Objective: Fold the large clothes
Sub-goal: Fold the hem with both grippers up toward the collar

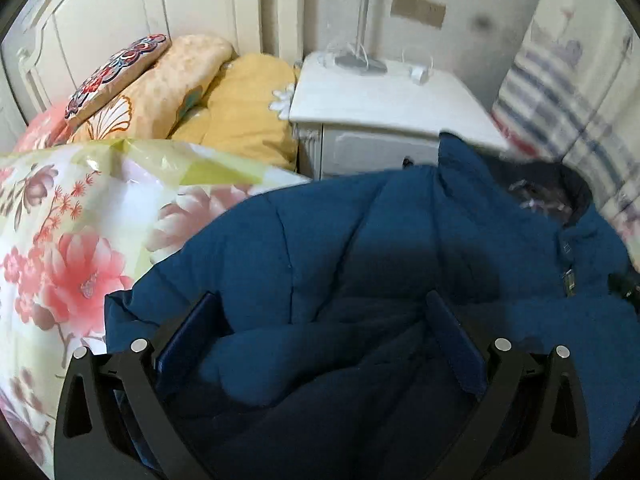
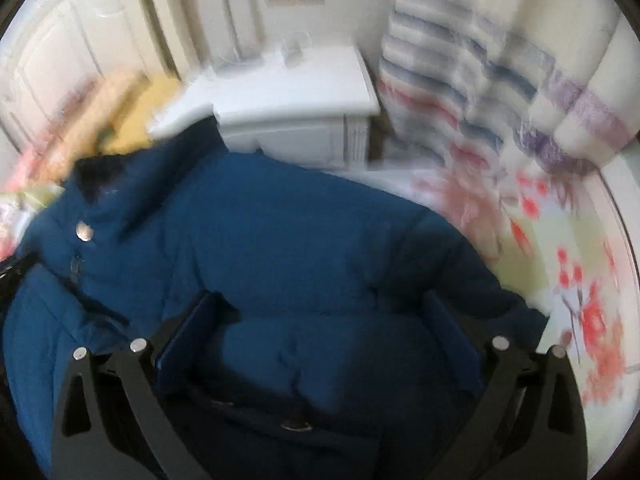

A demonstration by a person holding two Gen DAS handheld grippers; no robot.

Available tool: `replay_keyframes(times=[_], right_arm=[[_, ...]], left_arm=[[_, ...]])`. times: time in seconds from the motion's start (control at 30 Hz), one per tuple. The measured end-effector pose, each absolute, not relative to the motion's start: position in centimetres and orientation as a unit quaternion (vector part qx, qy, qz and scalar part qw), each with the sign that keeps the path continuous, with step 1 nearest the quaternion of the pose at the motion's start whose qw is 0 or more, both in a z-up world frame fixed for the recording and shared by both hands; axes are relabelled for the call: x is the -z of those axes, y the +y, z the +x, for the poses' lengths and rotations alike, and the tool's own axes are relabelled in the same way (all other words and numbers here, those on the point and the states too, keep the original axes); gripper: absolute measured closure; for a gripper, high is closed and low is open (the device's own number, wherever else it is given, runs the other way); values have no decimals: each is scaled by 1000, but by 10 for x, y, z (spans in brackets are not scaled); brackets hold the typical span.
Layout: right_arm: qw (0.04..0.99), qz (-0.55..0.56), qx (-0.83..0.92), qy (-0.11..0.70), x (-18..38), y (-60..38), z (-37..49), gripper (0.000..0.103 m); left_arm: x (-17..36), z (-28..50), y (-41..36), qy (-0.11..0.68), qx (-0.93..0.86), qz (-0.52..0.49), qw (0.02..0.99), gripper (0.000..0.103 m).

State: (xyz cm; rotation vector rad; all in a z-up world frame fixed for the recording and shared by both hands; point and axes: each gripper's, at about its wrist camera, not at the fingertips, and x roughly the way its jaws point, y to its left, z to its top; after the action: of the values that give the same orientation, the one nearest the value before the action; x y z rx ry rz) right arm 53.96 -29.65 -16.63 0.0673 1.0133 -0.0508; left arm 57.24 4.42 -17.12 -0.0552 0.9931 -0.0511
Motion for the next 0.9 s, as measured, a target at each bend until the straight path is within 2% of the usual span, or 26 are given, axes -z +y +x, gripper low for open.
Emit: replay_keyframes(times=[0.43,0.57,0.63,0.7,0.77,0.83,0.9], right_arm=[[875,21,54,481,153,-292,523,3],[914,-37,24,404,101,-256,487,3],[923,-57,-25,380,88,-227,469,3],[904,-86,-73,413,101,-200,464,3],[877,-121,-99,455,135,-178,462,3],[896,-129,-92,414,157,-173,452,2],[899,-126,-96,409,157,-174,448,2]], left_arm=[[165,561,42,479,13,-20,877,4],[113,513,39,405,23,-32,913,4],[105,499,23,388,26,-10,921,4],[119,497,1,398,6,45,916,4],[156,504,-11,441,-13,81,894,4],[166,505,-3,432,-7,49,901,4],[166,509,4,440,-10,25,897,4]])
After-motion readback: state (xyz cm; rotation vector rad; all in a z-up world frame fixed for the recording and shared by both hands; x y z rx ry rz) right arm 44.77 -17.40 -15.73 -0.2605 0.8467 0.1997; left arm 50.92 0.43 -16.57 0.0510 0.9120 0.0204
